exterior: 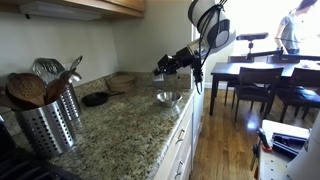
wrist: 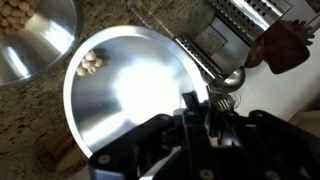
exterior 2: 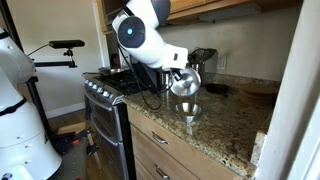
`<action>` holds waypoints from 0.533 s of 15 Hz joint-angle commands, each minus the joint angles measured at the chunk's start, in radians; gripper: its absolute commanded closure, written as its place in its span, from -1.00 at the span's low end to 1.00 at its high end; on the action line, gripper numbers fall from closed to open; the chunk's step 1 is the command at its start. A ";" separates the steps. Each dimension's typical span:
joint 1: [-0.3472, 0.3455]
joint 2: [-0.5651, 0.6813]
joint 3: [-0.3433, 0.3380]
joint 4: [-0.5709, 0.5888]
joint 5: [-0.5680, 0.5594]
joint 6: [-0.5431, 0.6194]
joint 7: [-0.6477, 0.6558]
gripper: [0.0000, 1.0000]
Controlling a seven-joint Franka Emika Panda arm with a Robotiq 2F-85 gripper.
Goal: Pour the things in the bowl on the left into the bowl on the right
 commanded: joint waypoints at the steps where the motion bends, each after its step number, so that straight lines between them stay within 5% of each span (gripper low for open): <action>1: -0.011 -0.037 0.006 -0.030 -0.009 0.003 0.019 0.93; 8: -0.002 -0.032 0.025 -0.015 -0.090 0.068 0.108 0.93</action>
